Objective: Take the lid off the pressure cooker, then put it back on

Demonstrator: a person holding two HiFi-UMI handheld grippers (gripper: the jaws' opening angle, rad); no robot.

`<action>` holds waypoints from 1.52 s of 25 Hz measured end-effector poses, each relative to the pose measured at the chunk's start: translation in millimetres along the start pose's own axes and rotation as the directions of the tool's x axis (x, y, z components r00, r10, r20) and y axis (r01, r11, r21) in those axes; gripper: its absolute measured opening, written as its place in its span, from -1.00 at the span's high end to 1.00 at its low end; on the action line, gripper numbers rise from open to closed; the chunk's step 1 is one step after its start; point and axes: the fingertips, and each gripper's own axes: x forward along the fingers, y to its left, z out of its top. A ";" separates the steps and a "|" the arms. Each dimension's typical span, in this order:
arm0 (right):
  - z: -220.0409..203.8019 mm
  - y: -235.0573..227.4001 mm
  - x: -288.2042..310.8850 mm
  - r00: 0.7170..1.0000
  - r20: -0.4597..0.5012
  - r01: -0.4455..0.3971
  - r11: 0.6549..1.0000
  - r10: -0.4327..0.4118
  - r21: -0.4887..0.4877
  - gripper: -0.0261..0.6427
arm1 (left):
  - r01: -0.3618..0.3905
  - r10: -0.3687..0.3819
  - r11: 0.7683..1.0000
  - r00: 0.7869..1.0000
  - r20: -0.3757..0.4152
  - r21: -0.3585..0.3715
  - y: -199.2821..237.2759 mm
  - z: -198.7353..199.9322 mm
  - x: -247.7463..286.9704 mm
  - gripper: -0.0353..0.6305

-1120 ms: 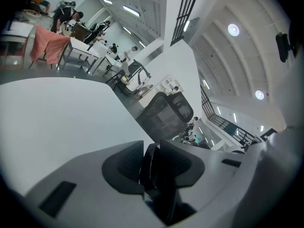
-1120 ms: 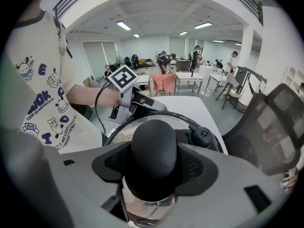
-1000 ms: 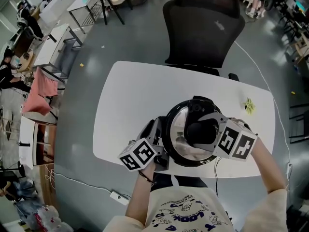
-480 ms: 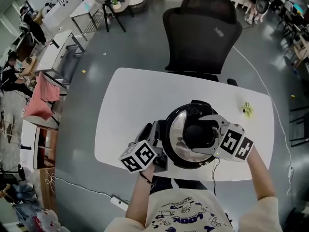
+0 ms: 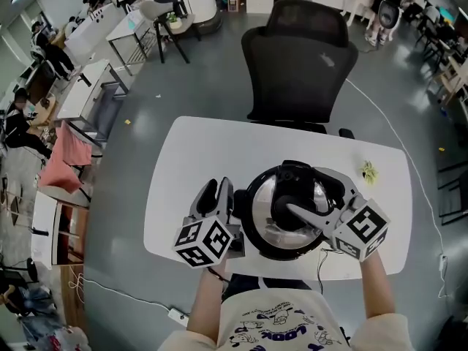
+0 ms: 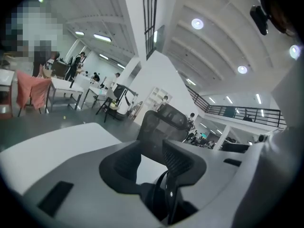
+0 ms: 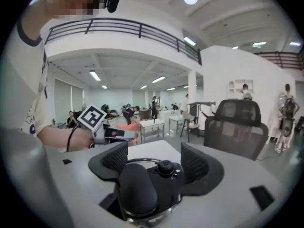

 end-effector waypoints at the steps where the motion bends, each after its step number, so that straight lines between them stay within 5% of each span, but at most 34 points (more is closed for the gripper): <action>1: 7.9 -7.5 -5.0 0.997 0.045 0.056 0.998 -0.056 0.012 -0.12 | 0.003 -0.003 1.000 1.000 0.025 0.031 -6.9 9.4 -1.6 0.45; 9: 46.0 -43.7 -48.0 0.905 0.232 0.339 0.935 -0.355 0.107 0.44 | 0.043 -0.084 0.968 0.984 0.156 0.247 -66.6 59.1 -12.9 0.58; 23: 60.1 -45.3 -91.8 0.752 0.301 0.532 0.810 -0.586 0.246 0.83 | 0.069 -0.171 0.916 0.959 0.228 0.396 -122.4 81.2 -40.9 0.85; 38: 51.6 -44.0 -97.6 0.732 0.259 0.582 0.776 -0.630 0.244 0.89 | 0.093 -0.196 0.903 0.958 0.211 0.419 -136.9 73.0 -43.7 0.85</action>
